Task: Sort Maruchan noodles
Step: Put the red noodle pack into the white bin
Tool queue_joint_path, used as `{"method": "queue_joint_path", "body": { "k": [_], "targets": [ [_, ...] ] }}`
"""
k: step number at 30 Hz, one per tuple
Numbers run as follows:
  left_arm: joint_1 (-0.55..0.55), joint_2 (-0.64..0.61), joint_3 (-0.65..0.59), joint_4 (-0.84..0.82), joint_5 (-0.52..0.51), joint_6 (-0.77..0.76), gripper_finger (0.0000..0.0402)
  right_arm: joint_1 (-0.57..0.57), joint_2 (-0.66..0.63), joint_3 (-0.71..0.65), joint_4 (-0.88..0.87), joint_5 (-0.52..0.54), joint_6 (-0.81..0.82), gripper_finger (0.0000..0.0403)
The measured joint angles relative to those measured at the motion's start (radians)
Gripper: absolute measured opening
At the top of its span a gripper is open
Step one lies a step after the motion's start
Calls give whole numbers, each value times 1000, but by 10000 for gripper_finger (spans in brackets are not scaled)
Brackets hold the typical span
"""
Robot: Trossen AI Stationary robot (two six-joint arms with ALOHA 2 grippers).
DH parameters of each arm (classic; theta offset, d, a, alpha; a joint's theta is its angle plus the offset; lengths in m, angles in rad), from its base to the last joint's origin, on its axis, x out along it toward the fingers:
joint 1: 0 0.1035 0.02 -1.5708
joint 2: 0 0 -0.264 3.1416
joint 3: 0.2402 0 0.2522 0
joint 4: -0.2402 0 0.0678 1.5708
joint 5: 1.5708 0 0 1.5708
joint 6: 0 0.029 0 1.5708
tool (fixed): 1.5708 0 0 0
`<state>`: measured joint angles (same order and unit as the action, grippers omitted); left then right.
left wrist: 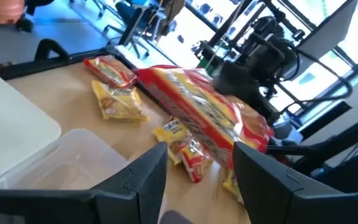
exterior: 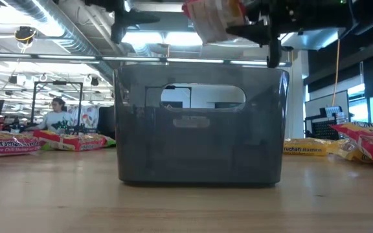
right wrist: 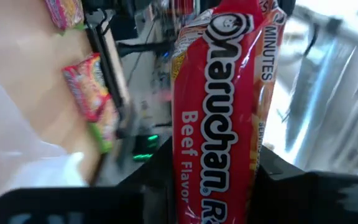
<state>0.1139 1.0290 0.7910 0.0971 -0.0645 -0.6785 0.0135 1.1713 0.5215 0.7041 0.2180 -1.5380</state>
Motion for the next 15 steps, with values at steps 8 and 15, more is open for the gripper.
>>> {"method": "queue_joint_path", "body": {
  "k": [8,15],
  "targets": [
    [19,50,2,74,51,-82,177,0,58,56,65,-29,-271,92],
    [19,112,10,155,95,-131,177,0,166,134,108,-48,-360,92]
  ]
}}
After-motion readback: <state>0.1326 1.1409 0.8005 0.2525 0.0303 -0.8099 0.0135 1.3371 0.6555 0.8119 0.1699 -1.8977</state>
